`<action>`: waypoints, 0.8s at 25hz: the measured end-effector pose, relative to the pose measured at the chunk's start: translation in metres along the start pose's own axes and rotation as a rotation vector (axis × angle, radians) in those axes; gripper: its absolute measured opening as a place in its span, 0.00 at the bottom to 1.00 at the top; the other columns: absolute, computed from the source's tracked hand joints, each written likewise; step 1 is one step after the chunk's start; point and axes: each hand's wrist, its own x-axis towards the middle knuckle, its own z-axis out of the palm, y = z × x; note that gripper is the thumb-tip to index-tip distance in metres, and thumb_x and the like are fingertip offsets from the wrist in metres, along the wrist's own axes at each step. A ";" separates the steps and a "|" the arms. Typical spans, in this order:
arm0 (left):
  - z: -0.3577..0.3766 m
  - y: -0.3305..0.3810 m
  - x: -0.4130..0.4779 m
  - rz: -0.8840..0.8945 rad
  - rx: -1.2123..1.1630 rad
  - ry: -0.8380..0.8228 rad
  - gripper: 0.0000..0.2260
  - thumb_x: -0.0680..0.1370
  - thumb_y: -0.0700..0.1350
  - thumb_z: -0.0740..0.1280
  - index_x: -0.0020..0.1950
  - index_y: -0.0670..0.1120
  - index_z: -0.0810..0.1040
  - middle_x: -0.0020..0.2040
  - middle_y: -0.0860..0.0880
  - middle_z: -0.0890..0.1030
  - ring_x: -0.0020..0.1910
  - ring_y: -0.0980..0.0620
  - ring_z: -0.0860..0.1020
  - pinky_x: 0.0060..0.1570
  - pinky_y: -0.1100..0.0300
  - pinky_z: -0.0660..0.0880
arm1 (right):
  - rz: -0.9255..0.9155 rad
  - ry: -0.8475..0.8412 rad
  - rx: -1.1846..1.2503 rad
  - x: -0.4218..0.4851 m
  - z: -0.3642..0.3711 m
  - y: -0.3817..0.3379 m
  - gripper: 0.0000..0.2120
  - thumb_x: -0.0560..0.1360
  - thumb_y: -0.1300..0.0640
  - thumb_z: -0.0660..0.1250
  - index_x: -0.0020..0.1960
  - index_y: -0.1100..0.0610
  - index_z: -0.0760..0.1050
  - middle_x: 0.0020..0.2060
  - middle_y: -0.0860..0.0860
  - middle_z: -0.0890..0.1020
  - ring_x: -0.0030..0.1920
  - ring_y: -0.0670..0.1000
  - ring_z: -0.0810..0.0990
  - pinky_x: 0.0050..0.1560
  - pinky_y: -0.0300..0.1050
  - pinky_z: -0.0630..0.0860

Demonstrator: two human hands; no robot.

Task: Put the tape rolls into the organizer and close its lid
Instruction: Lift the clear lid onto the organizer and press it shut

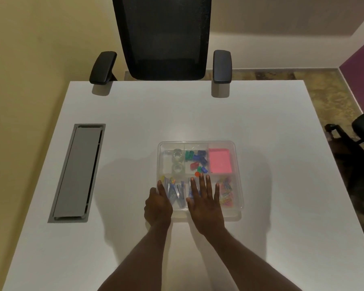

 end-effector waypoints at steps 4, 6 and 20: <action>-0.001 0.003 -0.005 0.275 0.301 0.179 0.25 0.85 0.55 0.62 0.78 0.44 0.65 0.76 0.36 0.72 0.75 0.34 0.74 0.72 0.38 0.72 | -0.015 0.025 -0.011 0.000 0.005 0.003 0.32 0.83 0.37 0.33 0.82 0.51 0.36 0.82 0.55 0.38 0.81 0.61 0.35 0.79 0.66 0.42; -0.002 0.008 -0.010 0.560 0.405 0.123 0.31 0.84 0.59 0.61 0.84 0.47 0.63 0.84 0.38 0.62 0.84 0.37 0.61 0.82 0.39 0.57 | -0.013 0.034 -0.004 0.000 0.006 0.005 0.32 0.83 0.37 0.35 0.82 0.51 0.38 0.82 0.54 0.40 0.81 0.61 0.36 0.79 0.66 0.43; 0.010 0.008 -0.009 0.797 0.453 -0.124 0.31 0.85 0.64 0.40 0.86 0.54 0.42 0.85 0.48 0.32 0.84 0.45 0.30 0.85 0.41 0.40 | 0.427 0.324 0.425 0.003 -0.011 0.085 0.25 0.82 0.43 0.55 0.71 0.59 0.68 0.60 0.58 0.79 0.55 0.59 0.82 0.50 0.53 0.81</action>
